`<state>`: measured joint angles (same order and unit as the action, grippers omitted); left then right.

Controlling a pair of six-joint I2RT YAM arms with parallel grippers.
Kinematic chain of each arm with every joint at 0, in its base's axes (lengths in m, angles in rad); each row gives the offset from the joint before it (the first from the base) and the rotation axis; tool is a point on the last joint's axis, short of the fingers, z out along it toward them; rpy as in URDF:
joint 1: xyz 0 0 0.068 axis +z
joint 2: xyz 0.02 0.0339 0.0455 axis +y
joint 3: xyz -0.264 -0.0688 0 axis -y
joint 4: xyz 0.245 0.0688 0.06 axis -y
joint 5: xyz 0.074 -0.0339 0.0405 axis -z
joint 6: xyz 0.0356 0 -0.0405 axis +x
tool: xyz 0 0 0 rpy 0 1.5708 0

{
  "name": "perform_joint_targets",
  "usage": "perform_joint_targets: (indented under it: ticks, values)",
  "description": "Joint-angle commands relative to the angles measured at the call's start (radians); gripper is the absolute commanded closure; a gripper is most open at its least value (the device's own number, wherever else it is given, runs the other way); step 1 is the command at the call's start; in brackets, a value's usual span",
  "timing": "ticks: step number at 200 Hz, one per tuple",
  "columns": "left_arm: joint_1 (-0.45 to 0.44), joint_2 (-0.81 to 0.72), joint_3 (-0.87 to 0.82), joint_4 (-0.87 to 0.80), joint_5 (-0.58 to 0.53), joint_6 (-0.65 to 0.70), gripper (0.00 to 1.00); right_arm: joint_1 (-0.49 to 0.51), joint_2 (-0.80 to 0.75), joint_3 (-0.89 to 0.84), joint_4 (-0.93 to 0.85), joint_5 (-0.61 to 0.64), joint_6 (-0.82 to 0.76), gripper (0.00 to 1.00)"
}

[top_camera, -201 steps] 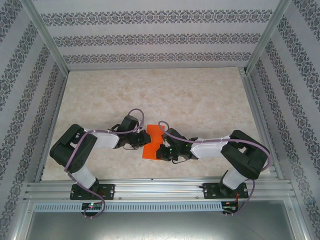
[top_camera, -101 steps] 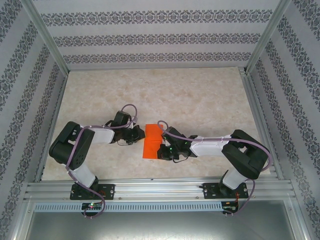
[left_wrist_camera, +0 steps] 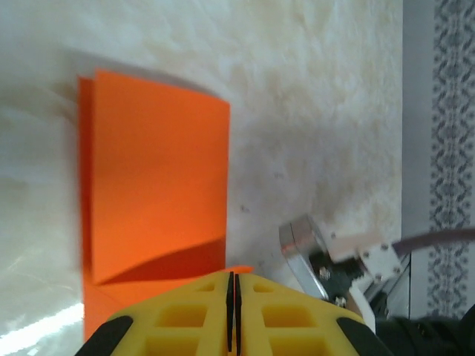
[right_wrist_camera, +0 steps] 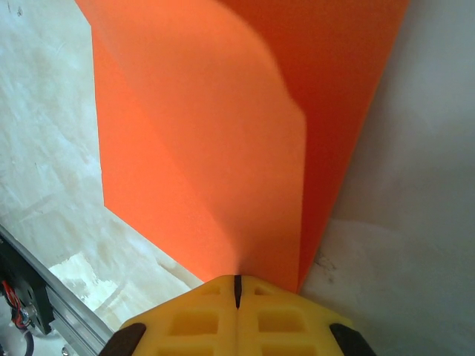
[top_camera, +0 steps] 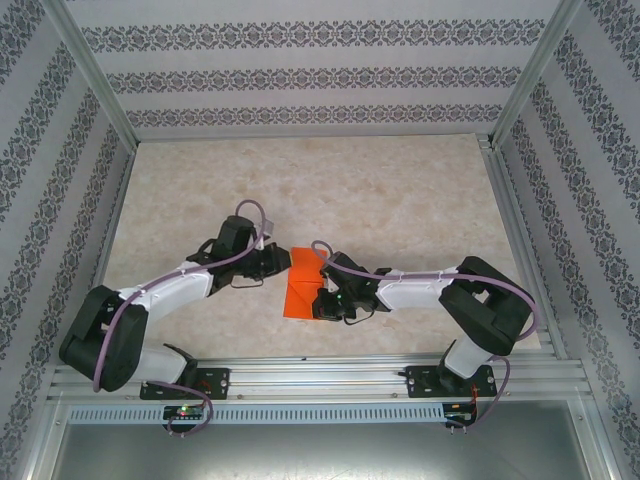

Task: Fold a paper plane with a square sheet of paper (pick it up from the middle)
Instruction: Fold the triangle a second time at the center of the table.

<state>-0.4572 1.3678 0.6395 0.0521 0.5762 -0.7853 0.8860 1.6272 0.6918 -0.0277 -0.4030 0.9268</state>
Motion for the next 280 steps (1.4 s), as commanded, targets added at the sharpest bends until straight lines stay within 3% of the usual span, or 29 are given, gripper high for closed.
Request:
perform_joint_targets:
  ticks: [1, 53, 117, 214, 280]
  values:
    - [-0.041, 0.041, -0.040, 0.021, 0.026, -0.013, 0.87, 0.002, 0.033, 0.004, -0.069, 0.013, -0.019, 0.99]
    - [-0.075, 0.186, -0.042, 0.128, 0.046, -0.019, 0.89, 0.004, 0.027, 0.007, -0.063, 0.021, -0.004, 0.99]
    - [-0.076, 0.283, -0.042, 0.027, -0.099, 0.015, 0.93, 0.013, -0.027, 0.052, -0.018, 0.029, 0.017, 0.94]
    - [-0.075, 0.258, -0.057, 0.007, -0.089, 0.021, 0.93, -0.025, 0.145, 0.135, 0.076, 0.022, 0.045, 0.94]
    - [-0.075, 0.255, -0.066, 0.005, -0.098, 0.014, 0.94, -0.038, 0.063, 0.099, 0.112, -0.018, 0.057, 0.93]
